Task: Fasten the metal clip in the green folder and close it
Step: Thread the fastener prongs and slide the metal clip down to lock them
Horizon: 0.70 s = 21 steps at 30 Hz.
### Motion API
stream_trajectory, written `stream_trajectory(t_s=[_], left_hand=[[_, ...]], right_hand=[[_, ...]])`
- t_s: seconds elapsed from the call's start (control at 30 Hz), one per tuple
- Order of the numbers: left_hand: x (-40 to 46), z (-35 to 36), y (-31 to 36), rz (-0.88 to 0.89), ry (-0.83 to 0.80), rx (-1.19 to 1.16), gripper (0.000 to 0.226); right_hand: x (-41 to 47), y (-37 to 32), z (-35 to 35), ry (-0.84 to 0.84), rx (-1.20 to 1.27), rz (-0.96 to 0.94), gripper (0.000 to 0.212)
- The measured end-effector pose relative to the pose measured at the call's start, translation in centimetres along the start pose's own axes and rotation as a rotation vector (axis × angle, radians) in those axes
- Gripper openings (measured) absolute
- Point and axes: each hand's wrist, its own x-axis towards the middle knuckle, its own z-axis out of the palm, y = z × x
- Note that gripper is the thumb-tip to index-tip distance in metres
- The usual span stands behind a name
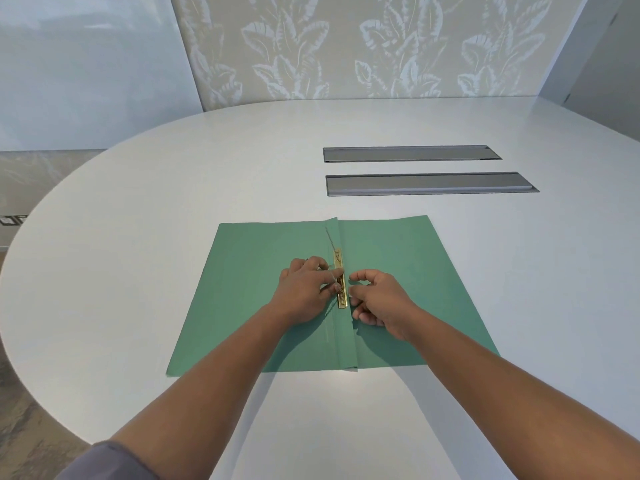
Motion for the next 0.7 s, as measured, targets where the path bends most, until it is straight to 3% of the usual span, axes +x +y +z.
stream_trajectory(t_s=[0.13, 0.57, 0.7], left_hand=[[0.1, -0.3, 0.1, 0.032, -0.004, 0.061, 0.039], [1.5, -1.1, 0.3, 0.008, -0.092, 0.040, 0.031], [1.8, -1.4, 0.3, -0.007, -0.091, 0.016, 0.033]], right_hand=[[0.2, -0.5, 0.0, -0.008, -0.029, 0.029, 0.006], [0.1, -2.2, -0.1, -0.098, -0.211, 0.116, 0.040], [0.0, -2.7, -0.1, -0.141, -0.254, 0.132, 0.035]])
